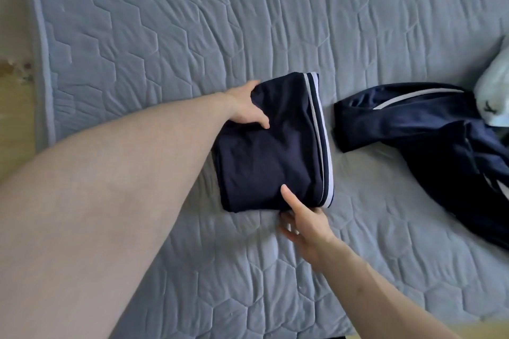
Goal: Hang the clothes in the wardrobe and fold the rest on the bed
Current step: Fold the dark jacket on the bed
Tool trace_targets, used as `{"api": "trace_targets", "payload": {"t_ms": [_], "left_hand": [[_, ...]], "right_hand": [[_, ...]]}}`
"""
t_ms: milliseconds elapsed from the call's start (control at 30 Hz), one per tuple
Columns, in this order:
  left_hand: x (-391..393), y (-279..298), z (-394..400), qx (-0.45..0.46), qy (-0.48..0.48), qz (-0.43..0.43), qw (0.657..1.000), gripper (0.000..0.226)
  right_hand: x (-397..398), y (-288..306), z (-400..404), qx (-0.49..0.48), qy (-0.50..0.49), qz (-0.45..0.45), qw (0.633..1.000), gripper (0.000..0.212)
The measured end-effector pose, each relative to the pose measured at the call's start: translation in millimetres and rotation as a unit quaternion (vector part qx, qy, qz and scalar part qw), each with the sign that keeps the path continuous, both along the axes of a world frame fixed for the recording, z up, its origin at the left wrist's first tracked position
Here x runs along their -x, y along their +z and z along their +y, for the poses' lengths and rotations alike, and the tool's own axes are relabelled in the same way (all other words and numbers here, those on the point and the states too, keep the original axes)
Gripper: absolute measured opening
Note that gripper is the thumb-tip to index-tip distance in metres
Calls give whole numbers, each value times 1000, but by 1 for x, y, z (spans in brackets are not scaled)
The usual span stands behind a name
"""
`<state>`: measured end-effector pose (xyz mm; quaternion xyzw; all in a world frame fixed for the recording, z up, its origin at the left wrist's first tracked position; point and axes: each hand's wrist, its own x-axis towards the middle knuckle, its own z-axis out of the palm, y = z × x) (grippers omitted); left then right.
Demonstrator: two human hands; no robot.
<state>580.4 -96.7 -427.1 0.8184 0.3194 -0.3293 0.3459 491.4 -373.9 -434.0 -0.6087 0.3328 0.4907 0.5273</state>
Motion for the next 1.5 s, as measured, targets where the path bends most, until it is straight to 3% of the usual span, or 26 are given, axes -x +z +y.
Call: {"api": "trace_targets", "payload": {"t_ms": [133, 300, 467, 633, 767, 900, 1100, 1267, 1400, 1500], "left_hand": [[26, 0, 1, 42, 90, 11, 995, 74], [97, 35, -15, 63, 225, -5, 972, 73], [170, 120, -61, 145, 424, -82, 890, 61], [233, 252, -123, 169, 543, -154, 808, 62], [282, 365, -173, 154, 588, -187, 772, 64], [333, 455, -213, 74, 612, -214, 758, 80], [415, 546, -252, 34, 639, -348, 685, 90], [501, 594, -253, -1, 659, -397, 639, 99], [586, 631, -234, -33, 675, -439, 593, 99], [653, 654, -213, -57, 676, -463, 570, 93]], "right_hand": [[-7, -5, -14, -22, -39, -17, 999, 47], [-38, 27, -27, -9, -46, -57, 997, 33], [-59, 104, -36, -23, 47, -104, 993, 10], [-57, 223, -43, -73, 173, -123, 975, 34], [-38, 328, -53, -112, 262, -131, 949, 71], [-7, 413, -65, -150, 332, -151, 919, 89], [55, 502, -56, -214, 404, -163, 874, 72], [128, 559, -13, -260, 456, -193, 829, 55], [212, 597, 40, -297, 486, -204, 796, 66], [281, 620, 79, -328, 506, -201, 772, 61]]}}
